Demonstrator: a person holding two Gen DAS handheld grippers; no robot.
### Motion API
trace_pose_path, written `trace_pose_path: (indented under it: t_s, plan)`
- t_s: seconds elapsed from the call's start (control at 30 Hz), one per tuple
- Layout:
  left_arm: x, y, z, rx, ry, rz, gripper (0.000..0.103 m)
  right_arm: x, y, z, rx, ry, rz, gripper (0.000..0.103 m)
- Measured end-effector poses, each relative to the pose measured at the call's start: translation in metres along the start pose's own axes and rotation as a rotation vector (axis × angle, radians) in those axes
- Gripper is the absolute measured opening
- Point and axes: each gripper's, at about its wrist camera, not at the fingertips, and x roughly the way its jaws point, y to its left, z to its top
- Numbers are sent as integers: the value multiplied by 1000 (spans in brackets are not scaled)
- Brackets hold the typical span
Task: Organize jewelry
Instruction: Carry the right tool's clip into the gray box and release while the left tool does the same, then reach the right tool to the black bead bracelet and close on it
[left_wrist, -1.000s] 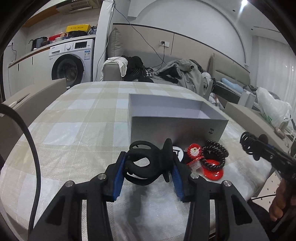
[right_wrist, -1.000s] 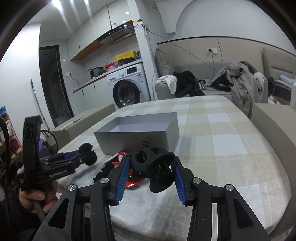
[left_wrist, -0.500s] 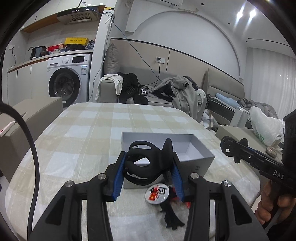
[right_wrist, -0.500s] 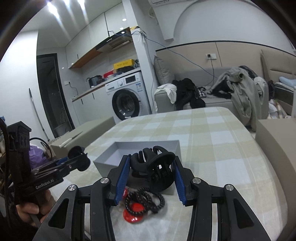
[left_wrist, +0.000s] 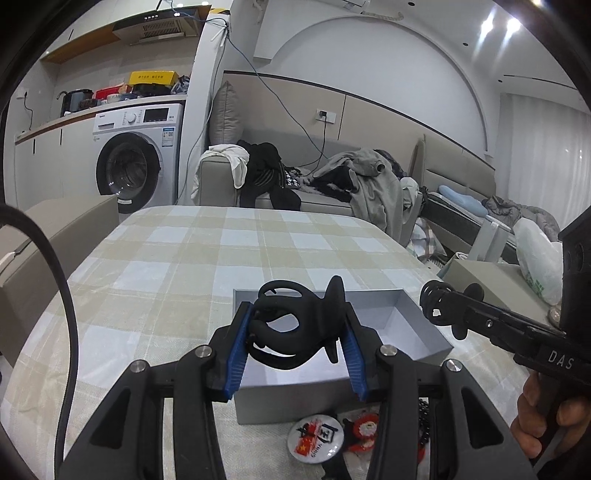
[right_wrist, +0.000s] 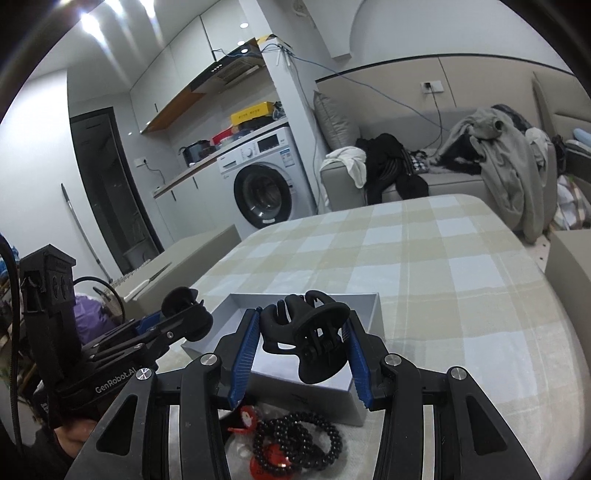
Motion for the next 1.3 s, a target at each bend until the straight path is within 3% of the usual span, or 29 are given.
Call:
trace_pose_path:
  t_s: [0.37,0.7,0.73,0.8,0.87,0.97,1.07,1.3]
  plan:
    - [12,1,-9,6,60,-10,39,17,-1,-8,-3,37,3,45]
    - [10,-4,-7,19,61,-15,40,21,0,-9,7,59,28,49]
    - [10,-4,-7,18,63,-11,42,20,0,-8,15,58,40,52]
    - [10,-4,-7,27,64,-10,65,16,1,-8,12,44,39,64]
    - [7,-7,-6,46,57,-9,79,12,3,-9,2,30,33,72]
    - [2,-11,-6,68,42,-15,82,5,6,-11,-24,18,20,86]
    - [-6,-13,-7,71,26,-13,98,-2,8,-16,-81,-2,-1,103]
    - [-22,-11,-10,36,7,-35,102,-13,6,-33,-134,19,-42,103]
